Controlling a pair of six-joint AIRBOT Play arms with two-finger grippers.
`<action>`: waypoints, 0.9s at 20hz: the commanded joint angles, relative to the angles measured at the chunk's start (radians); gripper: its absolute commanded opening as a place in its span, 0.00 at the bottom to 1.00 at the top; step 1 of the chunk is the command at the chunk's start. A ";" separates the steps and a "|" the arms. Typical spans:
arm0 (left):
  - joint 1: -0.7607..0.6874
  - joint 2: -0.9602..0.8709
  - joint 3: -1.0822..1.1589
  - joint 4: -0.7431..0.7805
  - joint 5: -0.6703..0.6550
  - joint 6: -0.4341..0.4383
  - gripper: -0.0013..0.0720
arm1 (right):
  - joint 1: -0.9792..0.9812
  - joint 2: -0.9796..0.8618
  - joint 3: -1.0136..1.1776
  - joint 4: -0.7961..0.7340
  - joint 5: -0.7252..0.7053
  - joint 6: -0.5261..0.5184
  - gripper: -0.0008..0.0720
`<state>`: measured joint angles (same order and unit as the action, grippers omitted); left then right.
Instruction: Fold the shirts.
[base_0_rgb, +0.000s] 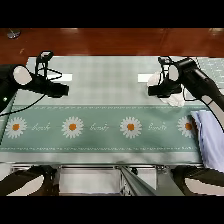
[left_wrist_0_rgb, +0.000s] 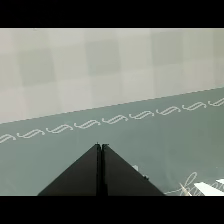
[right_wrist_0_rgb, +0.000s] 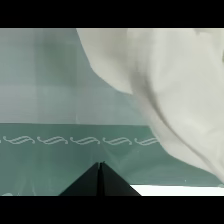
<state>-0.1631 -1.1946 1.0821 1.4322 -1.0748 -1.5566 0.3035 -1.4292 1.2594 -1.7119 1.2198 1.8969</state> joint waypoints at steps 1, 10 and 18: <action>0.000 0.000 0.001 0.000 0.000 0.000 0.04 | 0.001 0.000 0.000 0.000 0.000 0.000 0.04; 0.000 0.000 0.001 0.000 0.000 0.000 0.04 | 0.001 0.000 0.000 0.000 0.000 0.000 0.04; -0.002 -0.018 0.000 -0.003 0.158 0.000 0.04 | 0.001 0.000 0.000 -0.074 -0.156 0.032 0.53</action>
<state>-0.1642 -1.2011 1.0821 1.4319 -1.0225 -1.5562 0.3035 -1.4292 1.2594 -1.7237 1.1530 1.9034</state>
